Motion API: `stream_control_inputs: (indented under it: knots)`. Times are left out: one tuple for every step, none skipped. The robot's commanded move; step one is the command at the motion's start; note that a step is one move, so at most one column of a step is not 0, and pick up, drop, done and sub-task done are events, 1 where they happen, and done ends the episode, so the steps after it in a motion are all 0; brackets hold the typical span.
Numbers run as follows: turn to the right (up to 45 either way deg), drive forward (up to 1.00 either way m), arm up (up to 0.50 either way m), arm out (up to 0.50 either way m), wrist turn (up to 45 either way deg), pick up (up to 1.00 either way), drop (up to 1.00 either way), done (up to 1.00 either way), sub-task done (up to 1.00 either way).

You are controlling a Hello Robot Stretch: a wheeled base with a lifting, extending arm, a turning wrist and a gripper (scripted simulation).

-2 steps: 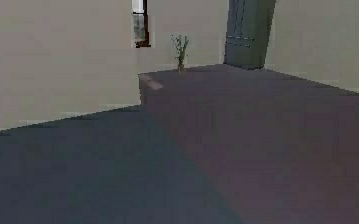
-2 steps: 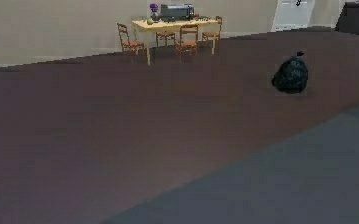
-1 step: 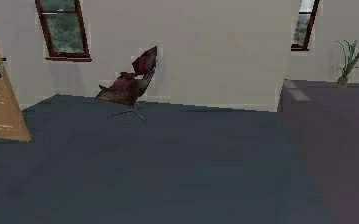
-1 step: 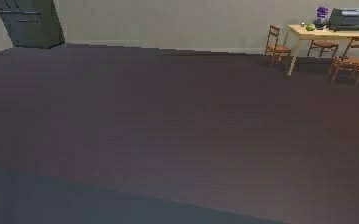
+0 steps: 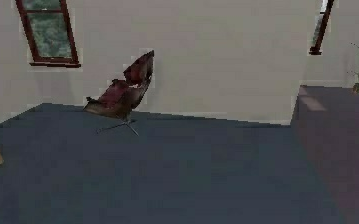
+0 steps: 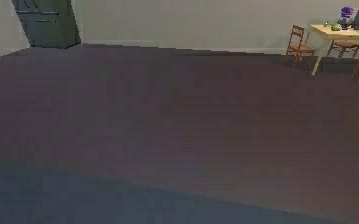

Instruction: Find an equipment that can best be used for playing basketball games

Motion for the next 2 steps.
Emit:
stream_control_inputs:
  knots:
    - [-45.0,0.0,0.0,0.0,0.0,0.0,0.0,0.0,0.0]
    - [-27.0,0.0,0.0,0.0,0.0,0.0,0.0,0.0,0.0]
